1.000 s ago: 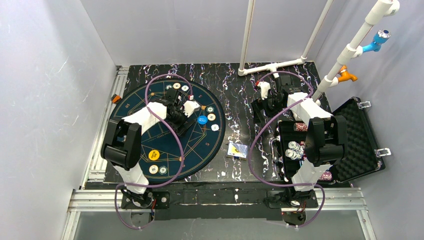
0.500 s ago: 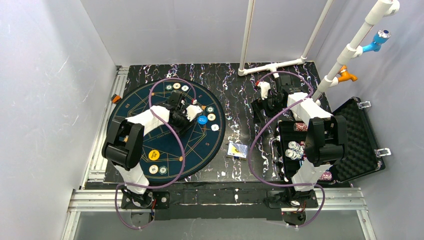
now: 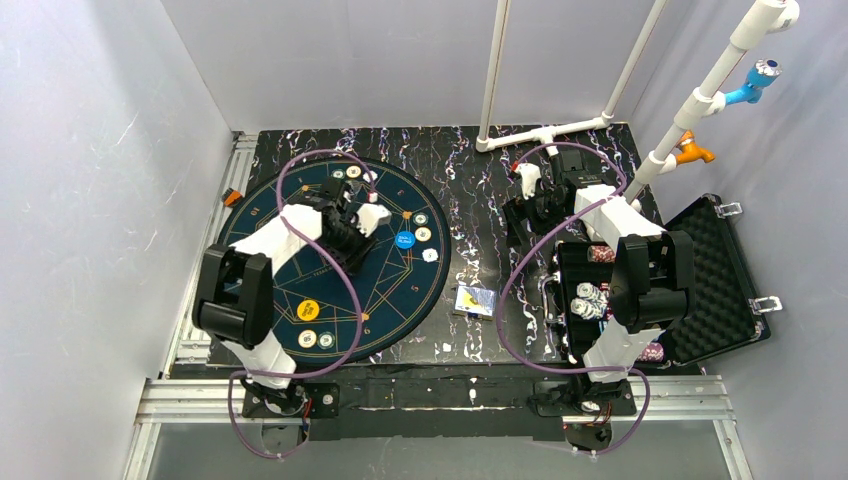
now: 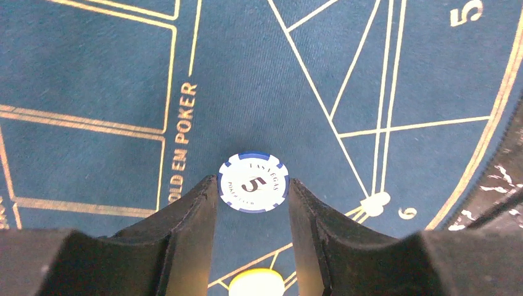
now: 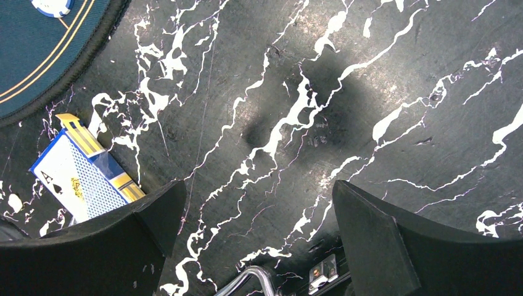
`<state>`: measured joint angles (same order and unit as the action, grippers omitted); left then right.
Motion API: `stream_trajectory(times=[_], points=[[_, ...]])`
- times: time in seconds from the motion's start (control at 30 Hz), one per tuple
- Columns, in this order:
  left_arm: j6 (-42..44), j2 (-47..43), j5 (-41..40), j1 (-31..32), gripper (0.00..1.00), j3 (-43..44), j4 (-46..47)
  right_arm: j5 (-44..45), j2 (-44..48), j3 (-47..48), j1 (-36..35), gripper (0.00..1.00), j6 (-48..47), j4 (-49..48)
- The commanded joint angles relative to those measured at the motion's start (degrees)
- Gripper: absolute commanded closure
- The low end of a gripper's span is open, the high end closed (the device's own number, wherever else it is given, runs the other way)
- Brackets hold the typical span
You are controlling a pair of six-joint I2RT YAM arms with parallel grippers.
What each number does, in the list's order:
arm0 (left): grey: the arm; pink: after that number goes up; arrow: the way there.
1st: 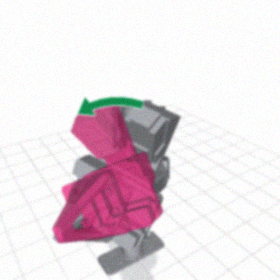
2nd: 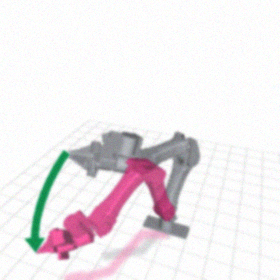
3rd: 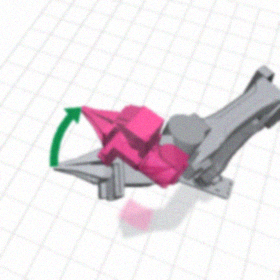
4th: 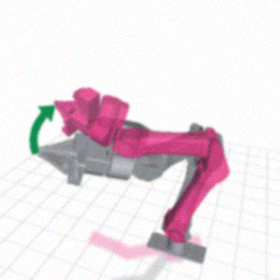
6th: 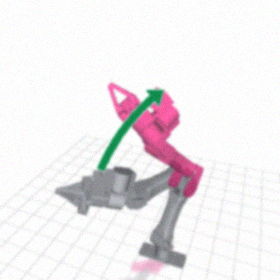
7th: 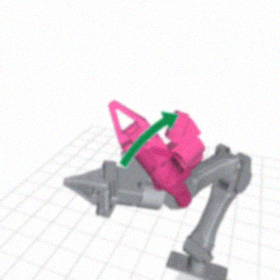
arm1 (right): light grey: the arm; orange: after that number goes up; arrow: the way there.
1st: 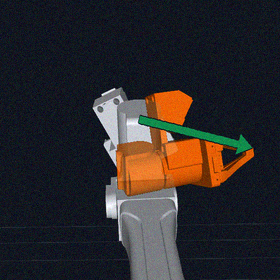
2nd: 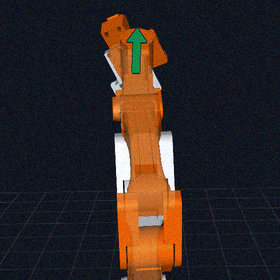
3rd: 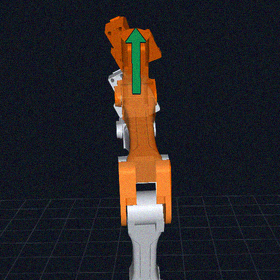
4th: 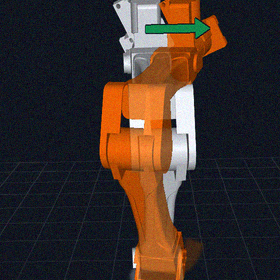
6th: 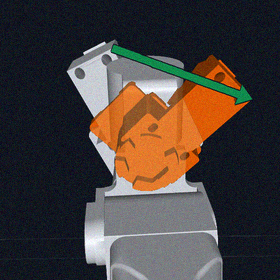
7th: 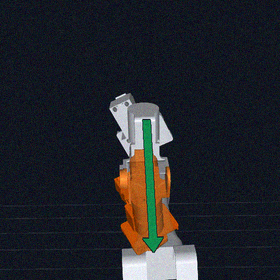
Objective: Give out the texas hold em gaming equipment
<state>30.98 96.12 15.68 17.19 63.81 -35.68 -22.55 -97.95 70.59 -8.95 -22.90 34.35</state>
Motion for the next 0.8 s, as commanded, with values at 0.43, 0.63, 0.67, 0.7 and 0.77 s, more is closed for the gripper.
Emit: stream_trajectory(times=[0.43, 0.63, 0.67, 0.7, 0.77], points=[[23.5, -20.3, 9.4, -28.7, 0.85, -4.1, -25.1, -2.4, 0.4, 0.6, 0.4, 0.02, -0.7, 0.6], [30.9, -20.1, 8.9, -35.7, 0.84, -9.0, -26.1, -2.7, 0.3, 0.6, 0.4, 0.02, -0.9, 0.8], [31.7, -20.5, 8.2, -35.8, 0.84, -10.6, -25.5, -2.8, 0.4, 0.7, 0.4, 0.02, -0.9, 0.8], [32.4, -21.0, 7.8, -35.7, 0.83, -12.1, -24.7, -2.8, 0.4, 0.7, 0.4, 0.02, -1.0, 0.9], [33.6, -22.5, 7.6, -35.8, 0.83, -15.1, -23.2, -3.0, 0.4, 0.7, 0.4, 0.02, -1.1, 1.0]])
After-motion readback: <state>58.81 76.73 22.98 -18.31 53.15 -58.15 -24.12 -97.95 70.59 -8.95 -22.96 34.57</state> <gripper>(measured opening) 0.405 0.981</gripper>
